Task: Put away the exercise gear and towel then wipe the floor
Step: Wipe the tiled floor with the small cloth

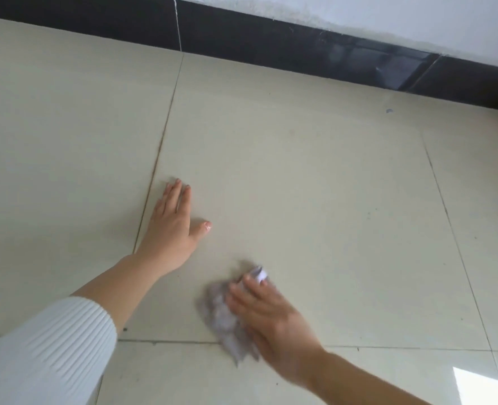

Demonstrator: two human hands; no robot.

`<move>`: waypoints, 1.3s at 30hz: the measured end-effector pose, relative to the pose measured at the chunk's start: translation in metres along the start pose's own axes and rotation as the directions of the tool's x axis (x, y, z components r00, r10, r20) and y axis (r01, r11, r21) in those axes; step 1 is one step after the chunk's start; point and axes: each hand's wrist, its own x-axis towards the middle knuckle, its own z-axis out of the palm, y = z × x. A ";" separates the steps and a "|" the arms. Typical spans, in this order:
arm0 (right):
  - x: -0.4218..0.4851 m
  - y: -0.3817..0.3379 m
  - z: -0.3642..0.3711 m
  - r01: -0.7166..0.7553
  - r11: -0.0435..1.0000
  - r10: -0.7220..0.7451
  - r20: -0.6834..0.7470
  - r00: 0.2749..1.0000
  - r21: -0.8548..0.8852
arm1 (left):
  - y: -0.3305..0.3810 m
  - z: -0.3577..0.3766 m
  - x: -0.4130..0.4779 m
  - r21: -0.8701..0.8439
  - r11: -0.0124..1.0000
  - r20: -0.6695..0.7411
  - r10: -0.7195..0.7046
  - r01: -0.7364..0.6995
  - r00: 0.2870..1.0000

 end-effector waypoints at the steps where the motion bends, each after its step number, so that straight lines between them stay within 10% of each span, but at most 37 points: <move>1: -0.014 -0.008 0.002 0.121 0.993 -0.120 0.070 0.990 -0.012 | -0.003 0.001 -0.011 -0.001 1.000 -0.018 0.009 -0.009 1.000; 6: -0.003 0.028 -0.021 0.411 0.910 -0.382 0.290 0.877 -0.045 | -0.054 -0.010 -0.059 0.095 0.991 -0.181 -0.075 0.093 0.981; 10: 0.053 0.099 -0.048 -0.093 0.979 0.079 -0.082 0.994 -0.181 | -0.093 -0.016 -0.075 0.182 0.956 -0.175 -0.198 0.230 0.964; 17: 0.155 0.106 -0.037 -0.677 0.735 0.639 -0.383 0.667 0.046 | -0.097 -0.011 -0.075 0.208 0.942 -0.175 -0.230 0.264 0.957; 23: 0.129 0.010 0.013 0.001 0.999 -0.005 -0.083 0.997 -0.051 | -0.097 -0.009 -0.072 0.207 0.948 -0.214 -0.195 0.240 0.957; 29: 0.101 0.012 0.001 0.415 0.908 -0.415 0.238 0.878 0.051 | -0.097 -0.016 -0.035 0.190 0.951 -0.266 -0.191 0.245 0.945; 33: 0.147 0.100 -0.033 0.007 0.995 -0.014 -0.068 0.998 -0.096 | -0.100 -0.018 -0.024 0.177 0.952 -0.278 -0.197 0.251 0.940; 39: 0.244 0.148 -0.075 -0.581 0.807 0.527 -0.313 0.790 -0.108 | -0.097 -0.020 -0.026 0.209 0.947 -0.300 -0.175 0.244 0.938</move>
